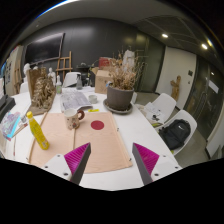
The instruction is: Pour water
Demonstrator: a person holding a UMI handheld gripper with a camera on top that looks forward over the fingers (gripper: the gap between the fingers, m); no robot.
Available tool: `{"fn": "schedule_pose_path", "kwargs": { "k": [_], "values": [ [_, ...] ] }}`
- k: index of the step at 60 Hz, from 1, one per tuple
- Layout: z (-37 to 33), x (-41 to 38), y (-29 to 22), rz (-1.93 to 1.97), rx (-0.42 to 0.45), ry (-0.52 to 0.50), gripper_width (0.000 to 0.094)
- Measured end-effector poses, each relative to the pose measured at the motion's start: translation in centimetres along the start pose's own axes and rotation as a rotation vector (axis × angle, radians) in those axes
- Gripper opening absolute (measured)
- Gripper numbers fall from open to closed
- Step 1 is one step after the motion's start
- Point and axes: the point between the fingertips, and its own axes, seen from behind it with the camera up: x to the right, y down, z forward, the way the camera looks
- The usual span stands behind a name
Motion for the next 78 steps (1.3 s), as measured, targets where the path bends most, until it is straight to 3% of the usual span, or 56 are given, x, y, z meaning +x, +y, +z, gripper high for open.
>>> {"fn": "schedule_pose_path", "kwargs": {
  "k": [13,26,34,45,52,58,70,78],
  "values": [
    [0.3,-7.6,0.4,-0.006,0.010,-0.022,0.0862],
    [1.6,-22.4,2.5,-0.030,0.030,-0.176,0.0860],
    [4.3,-30.1,3.0,-0.054,0.081,-0.249,0.0859],
    [10.1,-36.1,2.8,-0.008,0.154,-0.268,0.0847],
    [13.3,-38.1,2.9,0.020,0.157,-0.271,0.0723],
    [14.5,-38.7,2.4,0.030,0.175,-0.269,0.0468],
    [14.8,-39.0,1.1,0.035,0.171,-0.265,0.0257],
    [14.0,-40.6,-2.6,0.069,0.196,-0.326,0.0252]
  ]
}}
